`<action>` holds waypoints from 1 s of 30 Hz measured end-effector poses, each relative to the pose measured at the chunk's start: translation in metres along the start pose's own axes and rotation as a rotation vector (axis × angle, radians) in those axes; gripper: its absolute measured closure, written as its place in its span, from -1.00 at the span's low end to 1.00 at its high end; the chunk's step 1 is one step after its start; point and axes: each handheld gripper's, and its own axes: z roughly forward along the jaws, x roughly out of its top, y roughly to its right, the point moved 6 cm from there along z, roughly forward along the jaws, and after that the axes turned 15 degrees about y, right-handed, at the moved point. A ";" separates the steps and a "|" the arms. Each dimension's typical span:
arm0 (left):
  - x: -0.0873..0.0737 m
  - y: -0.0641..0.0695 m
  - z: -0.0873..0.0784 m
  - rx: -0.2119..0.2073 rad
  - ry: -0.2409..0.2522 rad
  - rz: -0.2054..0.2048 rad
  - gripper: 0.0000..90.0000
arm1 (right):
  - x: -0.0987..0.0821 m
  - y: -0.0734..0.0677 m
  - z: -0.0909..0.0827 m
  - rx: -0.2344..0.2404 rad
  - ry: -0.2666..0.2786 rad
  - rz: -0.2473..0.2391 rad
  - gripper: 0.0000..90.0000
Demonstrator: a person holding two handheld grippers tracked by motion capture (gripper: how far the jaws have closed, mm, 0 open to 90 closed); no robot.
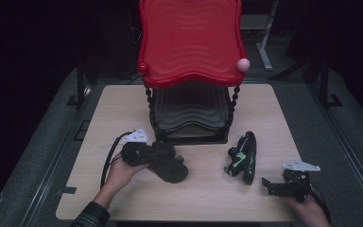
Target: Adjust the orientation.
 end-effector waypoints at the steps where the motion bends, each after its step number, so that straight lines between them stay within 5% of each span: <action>1: 0.000 0.000 -0.001 -0.004 0.003 -0.005 1.00 | 0.000 0.000 0.000 0.000 0.000 0.000 -1.00; 14: -0.005 0.006 -0.024 -0.025 0.027 -0.032 1.00 | 0.000 0.000 0.000 0.003 0.000 -0.001 -1.00; 30: -0.019 0.022 -0.054 -0.028 0.018 -0.017 1.00 | 0.000 -0.001 -0.001 0.005 0.000 -0.003 -1.00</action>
